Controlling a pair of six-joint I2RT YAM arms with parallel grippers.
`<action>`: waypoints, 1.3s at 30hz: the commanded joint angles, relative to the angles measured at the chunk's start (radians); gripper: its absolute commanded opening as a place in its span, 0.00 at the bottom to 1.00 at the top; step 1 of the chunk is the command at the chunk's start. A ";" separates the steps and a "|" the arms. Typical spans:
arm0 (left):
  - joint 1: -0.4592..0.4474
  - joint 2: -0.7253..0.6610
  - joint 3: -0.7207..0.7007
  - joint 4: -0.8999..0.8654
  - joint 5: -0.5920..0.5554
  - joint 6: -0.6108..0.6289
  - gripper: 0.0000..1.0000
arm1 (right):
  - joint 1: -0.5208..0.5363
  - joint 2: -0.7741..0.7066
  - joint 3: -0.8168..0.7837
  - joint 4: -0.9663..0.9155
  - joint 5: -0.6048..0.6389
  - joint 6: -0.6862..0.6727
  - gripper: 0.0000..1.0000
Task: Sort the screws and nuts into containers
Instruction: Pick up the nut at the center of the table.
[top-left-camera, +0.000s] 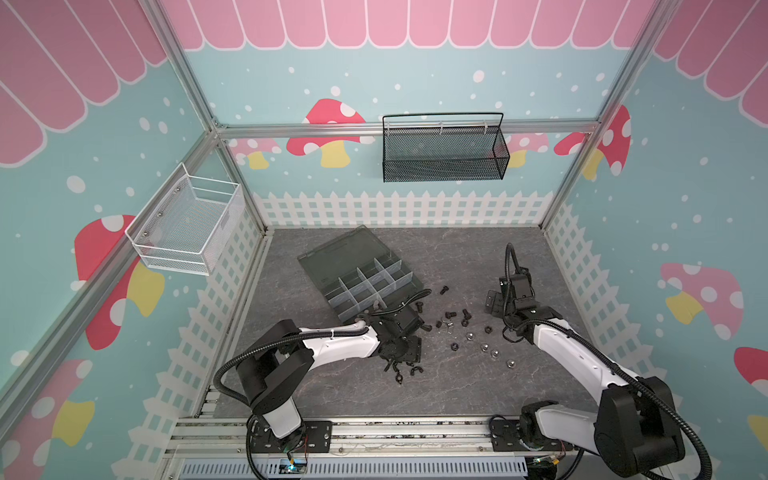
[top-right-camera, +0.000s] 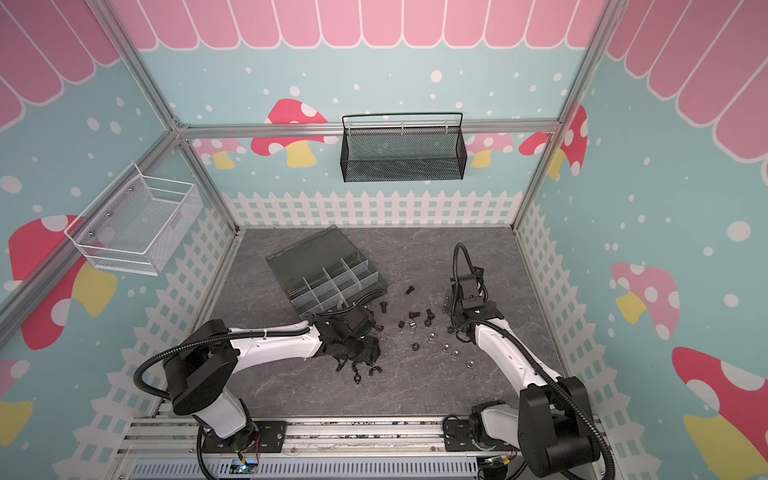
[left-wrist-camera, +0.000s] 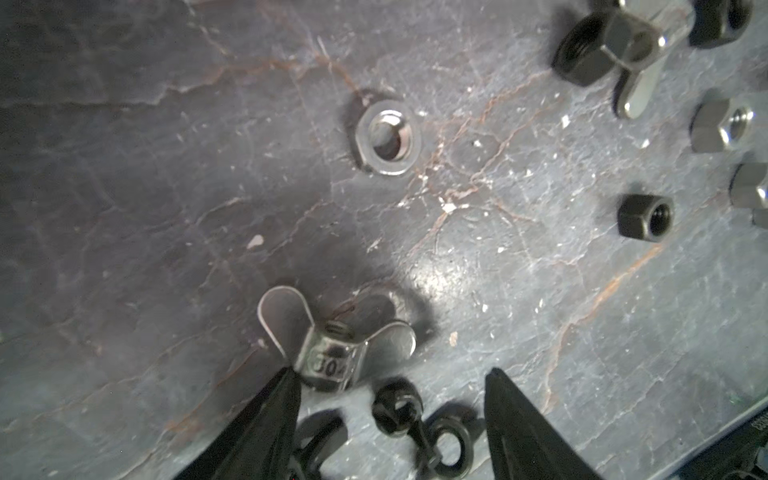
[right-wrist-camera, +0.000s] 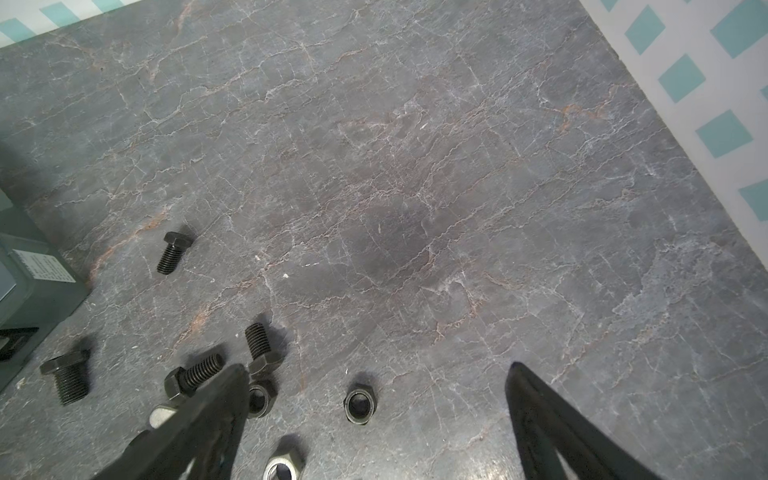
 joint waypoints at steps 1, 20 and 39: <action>-0.027 0.022 0.000 -0.014 0.042 -0.038 1.00 | 0.005 0.010 0.018 -0.026 0.025 0.007 0.97; -0.040 0.141 -0.001 0.101 0.180 -0.066 0.91 | 0.005 0.029 0.003 -0.019 0.040 -0.004 0.97; -0.036 0.266 0.089 0.088 0.226 0.002 0.69 | 0.005 0.055 -0.007 0.003 0.037 0.001 0.97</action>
